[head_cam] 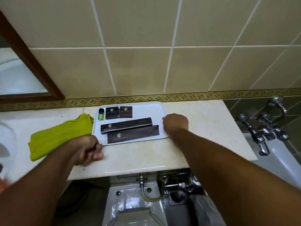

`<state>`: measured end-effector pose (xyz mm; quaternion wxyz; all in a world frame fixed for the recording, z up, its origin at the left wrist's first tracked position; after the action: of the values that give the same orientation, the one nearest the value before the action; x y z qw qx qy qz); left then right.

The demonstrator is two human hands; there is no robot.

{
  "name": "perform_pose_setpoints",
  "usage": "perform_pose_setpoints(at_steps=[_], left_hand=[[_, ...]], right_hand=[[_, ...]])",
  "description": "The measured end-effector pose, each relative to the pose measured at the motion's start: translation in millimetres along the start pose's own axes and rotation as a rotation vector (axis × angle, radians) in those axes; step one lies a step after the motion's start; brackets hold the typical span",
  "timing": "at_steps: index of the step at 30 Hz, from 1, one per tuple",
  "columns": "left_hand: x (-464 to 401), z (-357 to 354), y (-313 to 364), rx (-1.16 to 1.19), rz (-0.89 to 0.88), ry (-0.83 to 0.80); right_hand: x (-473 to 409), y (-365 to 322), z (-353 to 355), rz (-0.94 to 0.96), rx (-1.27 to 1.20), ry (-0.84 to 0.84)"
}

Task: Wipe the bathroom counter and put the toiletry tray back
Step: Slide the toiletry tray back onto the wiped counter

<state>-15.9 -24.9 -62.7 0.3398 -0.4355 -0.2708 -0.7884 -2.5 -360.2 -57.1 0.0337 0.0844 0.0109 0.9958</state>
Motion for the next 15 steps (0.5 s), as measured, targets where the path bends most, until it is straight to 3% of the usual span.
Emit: perform_pose_setpoints(at_steps=[3, 7, 11, 15], left_hand=[[2.2, 2.3, 2.4, 0.056, 0.074, -0.114], [-4.5, 3.0, 0.2, 0.177, 0.111, -0.117], [10.8, -8.6, -4.3, 0.38, 0.119, -0.228], [29.0, -17.6, -7.4, 0.424, -0.027, -0.1]], right_hand=[[-4.3, -0.5, -1.0, -0.018, 0.011, 0.01], [-8.2, 2.0, -4.5, -0.042, -0.006, 0.011], [-7.6, 1.2, -2.5, -0.083, -0.055, 0.012], [0.0, 6.4, 5.3, -0.109, -0.065, -0.017]])
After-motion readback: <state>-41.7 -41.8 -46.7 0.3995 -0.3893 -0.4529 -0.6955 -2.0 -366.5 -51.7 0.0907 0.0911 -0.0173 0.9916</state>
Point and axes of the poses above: each hand's wrist, its own x-axis away from the middle knuckle, its own z-axis out of the back of the hand, y = z × x, the point moved 5 cm from there along -x, towards the middle knuckle, and after that the axes turned 12 degrees about z, right-handed, at the moved point
